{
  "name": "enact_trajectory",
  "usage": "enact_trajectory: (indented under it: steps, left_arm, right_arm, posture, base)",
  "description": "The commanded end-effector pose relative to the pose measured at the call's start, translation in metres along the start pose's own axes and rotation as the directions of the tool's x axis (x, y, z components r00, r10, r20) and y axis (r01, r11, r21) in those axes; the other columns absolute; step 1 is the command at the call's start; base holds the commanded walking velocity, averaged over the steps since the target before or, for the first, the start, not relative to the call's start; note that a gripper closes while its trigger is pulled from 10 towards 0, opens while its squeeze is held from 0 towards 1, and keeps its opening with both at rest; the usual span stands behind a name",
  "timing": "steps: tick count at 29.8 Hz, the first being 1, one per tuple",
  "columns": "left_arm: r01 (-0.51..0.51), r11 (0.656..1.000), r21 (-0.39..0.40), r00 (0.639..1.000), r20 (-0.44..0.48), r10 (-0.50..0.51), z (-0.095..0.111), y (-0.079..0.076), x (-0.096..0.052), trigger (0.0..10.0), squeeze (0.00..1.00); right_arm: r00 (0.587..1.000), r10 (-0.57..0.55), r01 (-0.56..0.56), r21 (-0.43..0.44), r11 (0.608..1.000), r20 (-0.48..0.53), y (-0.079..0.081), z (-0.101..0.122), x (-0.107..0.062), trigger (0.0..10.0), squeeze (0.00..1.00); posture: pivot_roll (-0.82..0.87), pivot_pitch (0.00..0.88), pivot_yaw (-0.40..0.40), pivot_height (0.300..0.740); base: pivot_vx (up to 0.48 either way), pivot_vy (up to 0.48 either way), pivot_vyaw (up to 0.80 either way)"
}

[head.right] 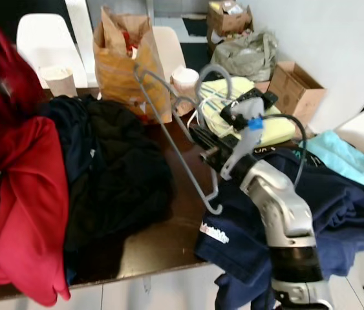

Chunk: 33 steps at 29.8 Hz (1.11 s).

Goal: Hang hanger

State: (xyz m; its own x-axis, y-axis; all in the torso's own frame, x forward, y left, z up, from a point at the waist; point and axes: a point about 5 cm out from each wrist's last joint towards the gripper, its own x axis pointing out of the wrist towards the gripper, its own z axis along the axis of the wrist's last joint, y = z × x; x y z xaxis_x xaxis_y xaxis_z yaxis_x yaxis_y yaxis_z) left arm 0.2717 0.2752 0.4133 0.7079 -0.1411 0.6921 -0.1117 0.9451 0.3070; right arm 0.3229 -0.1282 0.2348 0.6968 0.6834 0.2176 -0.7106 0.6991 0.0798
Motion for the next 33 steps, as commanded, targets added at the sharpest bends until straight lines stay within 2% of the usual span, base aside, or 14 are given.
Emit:
enact_trajectory:
  steps: [1, 3, 6, 7, 10, 11, 14, 15, 16, 18, 21, 24, 27, 33]
  left_arm:
    - [-0.007, 1.0, -0.006, 0.999, 0.041, 0.007, 0.017, 0.007, 0.003, 2.9, 0.0]
    - [-0.023, 1.0, -0.019, 0.993, 0.118, 0.025, 0.042, 0.013, 0.01, 3.3, 0.0]
    - [-0.029, 0.999, -0.026, 0.99, 0.138, 0.033, 0.049, 0.014, 0.011, 3.3, 0.0]
    - [-0.033, 0.999, -0.044, 0.986, 0.163, 0.039, 0.058, 0.014, 0.013, 7.2, 0.0]
    - [-0.034, 0.998, -0.057, 0.983, 0.181, 0.044, 0.065, 0.013, 0.014, 7.2, 0.0]
    - [-0.004, 0.994, -0.105, 0.98, 0.195, 0.025, 0.075, 0.006, 0.017, 10.0, 0.0]
    - [0.008, 0.993, -0.118, 0.981, 0.191, 0.014, 0.076, 0.003, 0.017, 10.0, 0.0]
    - [0.059, 0.988, -0.142, 0.983, 0.181, -0.033, 0.075, -0.005, 0.018, 10.0, 0.0]
    - [0.059, 0.988, -0.142, 0.983, 0.181, -0.033, 0.075, -0.005, 0.018, 10.0, 0.0]
    - [0.185, 0.968, -0.168, 0.973, 0.171, -0.156, 0.073, -0.027, 0.022, 10.0, 0.0]
    - [0.229, 0.955, -0.189, 0.964, 0.181, -0.196, 0.076, -0.035, 0.026, 10.0, 0.0]
    - [0.231, 0.949, -0.215, 0.962, 0.199, -0.189, 0.079, -0.035, 0.03, 10.0, 0.0]
    - [0.227, 0.941, -0.25, 0.968, 0.165, -0.19, 0.075, -0.036, 0.031, 10.0, 0.0]
    - [0.223, 0.929, -0.296, 0.975, 0.086, -0.206, 0.054, -0.047, 0.028, 10.0, 0.0]
  right_arm:
    - [1.0, 0.018, -0.017, -0.009, 1.0, 0.012, 0.001, 0.0, 0.005, 10.0, 0.0]
    - [0.999, 0.037, -0.037, -0.003, 0.999, 0.027, 0.003, 0.001, 0.009, 10.0, 0.0]
    - [0.999, 0.043, -0.043, -0.001, 0.999, 0.032, 0.003, 0.001, 0.011, 10.0, 0.0]
    - [0.997, 0.061, -0.061, 0.002, 0.998, 0.045, 0.005, 0.003, 0.015, 10.0, 0.0]
    - [0.996, 0.075, -0.075, 0.003, 0.997, 0.055, 0.006, 0.004, 0.018, 10.0, 0.0]
    - [0.992, 0.09, -0.091, 0.009, 0.996, 0.083, 0.007, 0.006, 0.024, 10.0, 0.0]
    - [0.992, 0.091, -0.092, 0.01, 0.996, 0.09, 0.007, 0.007, 0.025, 10.0, 0.0]
    - [0.991, 0.09, -0.092, 0.011, 0.996, 0.101, 0.007, 0.007, 0.026, 10.0, 0.0]
    - [0.991, 0.09, -0.092, 0.011, 0.996, 0.101, 0.007, 0.007, 0.026, 10.0, 0.0]
    - [0.988, 0.083, -0.085, 0.012, 0.996, 0.128, 0.005, 0.01, 0.029, 10.0, 0.0]
    - [0.987, 0.077, -0.08, 0.012, 0.997, 0.143, 0.004, 0.011, 0.03, 10.0, 0.0]
    - [0.986, 0.073, -0.075, 0.01, 0.997, 0.151, 0.003, 0.012, 0.031, 10.0, 0.0]
    - [0.984, 0.065, -0.068, 0.01, 0.998, 0.163, 0.001, 0.013, 0.033, 10.0, 0.0]
    - [0.983, 0.069, -0.072, 0.013, 0.997, 0.17, 0.002, 0.013, 0.034, 10.0, 0.0]
  posture:
    - [0.0, 0.018, -0.045, 0.74]
    - [0.01, 0.006, -0.045, 0.74]
    - [0.01, 0.003, -0.044, 0.74]
    - [0.03, 0.0, -0.041, 0.74]
    - [0.03, 0.0, -0.041, 0.74]
    - [0.03, 0.0, -0.033, 0.74]
    - [0.03, 0.0, -0.033, 0.74]
    - [0.03, 0.0, -0.027, 0.74]
    - [0.03, 0.0, -0.027, 0.74]
    - [0.03, 0.0, -0.014, 0.74]
    - [0.03, 0.0, -0.008, 0.74]
    - [0.03, 0.0, -0.008, 0.74]
    - [0.03, 0.0, -0.001, 0.74]
    - [0.03, 0.0, -0.003, 0.74]
  base:
    - [0.0, 0.0, 0.0]
    - [0.0, 0.0, 0.0]
    - [0.0, 0.0, 0.0]
    - [0.0, 0.0, 0.0]
    - [0.0, 0.0, 0.0]
    - [0.0, 0.0, 0.0]
    - [0.0, 0.0, 0.0]
    - [0.0, 0.0, 0.0]
    - [0.0, 0.0, 0.0]
    - [0.0, 0.0, 0.0]
    - [0.0, 0.0, 0.0]
    - [0.0, 0.0, 0.0]
    - [0.0, 0.0, 0.0]
    - [-0.344, 0.0, 0.0]
